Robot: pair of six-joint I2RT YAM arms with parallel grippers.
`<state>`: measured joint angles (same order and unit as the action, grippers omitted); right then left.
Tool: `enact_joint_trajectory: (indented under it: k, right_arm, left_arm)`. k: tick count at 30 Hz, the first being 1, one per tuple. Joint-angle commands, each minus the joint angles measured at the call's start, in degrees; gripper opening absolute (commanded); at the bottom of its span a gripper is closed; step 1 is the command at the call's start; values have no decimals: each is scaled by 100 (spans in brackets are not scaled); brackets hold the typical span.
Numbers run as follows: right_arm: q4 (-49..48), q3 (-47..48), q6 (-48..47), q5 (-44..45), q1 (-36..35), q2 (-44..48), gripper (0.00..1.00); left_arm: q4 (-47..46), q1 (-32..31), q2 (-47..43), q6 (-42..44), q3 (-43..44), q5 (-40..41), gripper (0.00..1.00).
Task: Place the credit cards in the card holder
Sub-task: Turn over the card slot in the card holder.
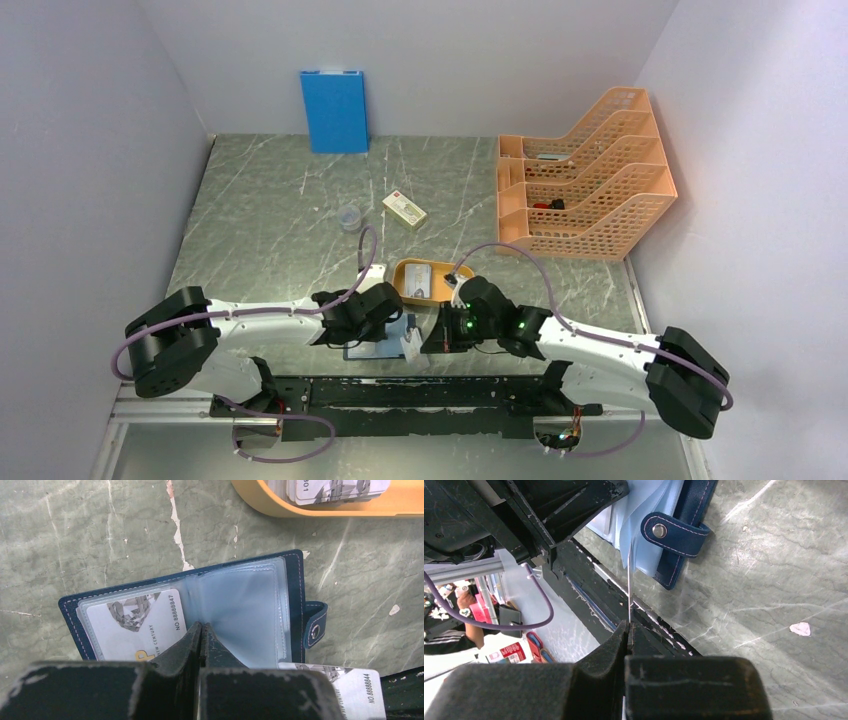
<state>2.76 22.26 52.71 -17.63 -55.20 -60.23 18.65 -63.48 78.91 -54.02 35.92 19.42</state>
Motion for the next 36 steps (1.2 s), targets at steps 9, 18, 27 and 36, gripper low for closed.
enact_joint_trajectory:
  k: [9, 18, 27, 36]
  right_arm:
    - [-548, 94, -56, -270, -92, -388, 0]
    - [-742, 287, -106, -335, -179, -729, 0]
    - [-906, 530, -125, -361, -270, -1070, 0]
    - [-1078, 1018, -117, -278, -422, -1771, 0]
  left_arm:
    - [312, -24, -14, -12, -59, 75, 5]
    - [683, -28, -577, 62, 234, 133, 33]
    - [1216, -28, -1213, 69, 580, 134, 42]
    - [1815, -24, -2180, -131, 424, 510, 45]
